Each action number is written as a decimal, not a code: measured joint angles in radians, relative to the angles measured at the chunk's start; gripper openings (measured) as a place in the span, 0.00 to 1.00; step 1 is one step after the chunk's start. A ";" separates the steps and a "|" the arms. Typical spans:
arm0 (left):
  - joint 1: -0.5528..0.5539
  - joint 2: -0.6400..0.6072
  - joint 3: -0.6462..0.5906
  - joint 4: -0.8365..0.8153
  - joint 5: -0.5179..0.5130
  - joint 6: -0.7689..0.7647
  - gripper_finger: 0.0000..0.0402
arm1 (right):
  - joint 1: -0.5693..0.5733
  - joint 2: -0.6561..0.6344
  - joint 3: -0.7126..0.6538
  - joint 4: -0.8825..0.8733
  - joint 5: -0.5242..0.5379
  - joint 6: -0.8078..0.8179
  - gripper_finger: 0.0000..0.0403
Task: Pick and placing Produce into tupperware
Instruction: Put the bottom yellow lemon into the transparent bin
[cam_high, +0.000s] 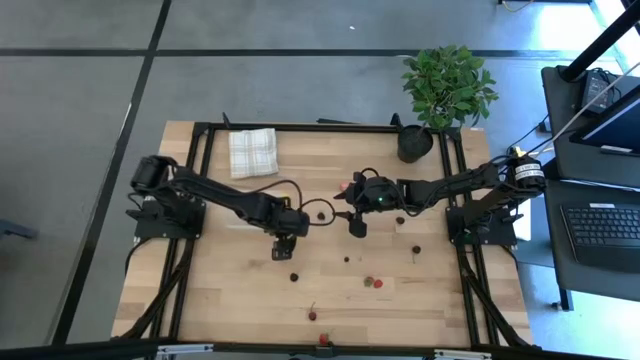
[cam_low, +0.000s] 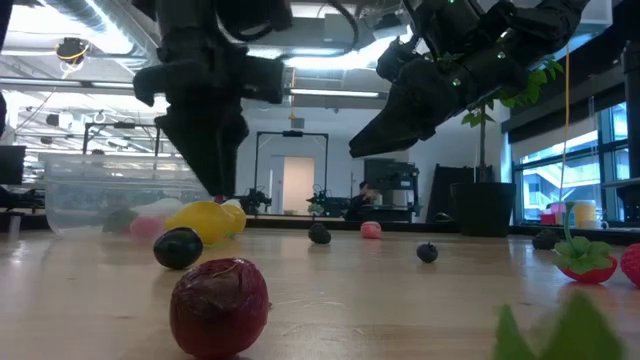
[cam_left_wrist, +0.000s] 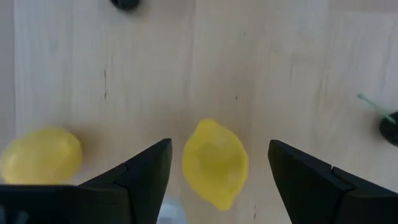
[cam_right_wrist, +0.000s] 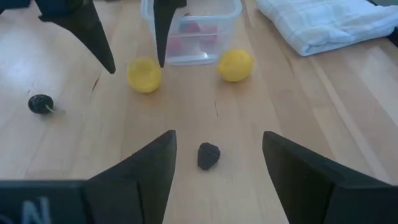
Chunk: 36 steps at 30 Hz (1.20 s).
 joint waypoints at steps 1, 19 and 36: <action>0.001 0.003 0.000 -0.007 0.001 -0.016 0.65 | 0.000 0.000 0.000 0.000 0.000 0.000 0.60; 0.014 0.031 -0.001 -0.042 0.008 -0.059 0.65 | 0.000 0.000 0.000 -0.012 0.000 -0.001 0.60; 0.014 0.050 -0.001 -0.043 0.023 -0.091 0.65 | 0.000 0.000 0.000 -0.015 0.000 0.000 0.60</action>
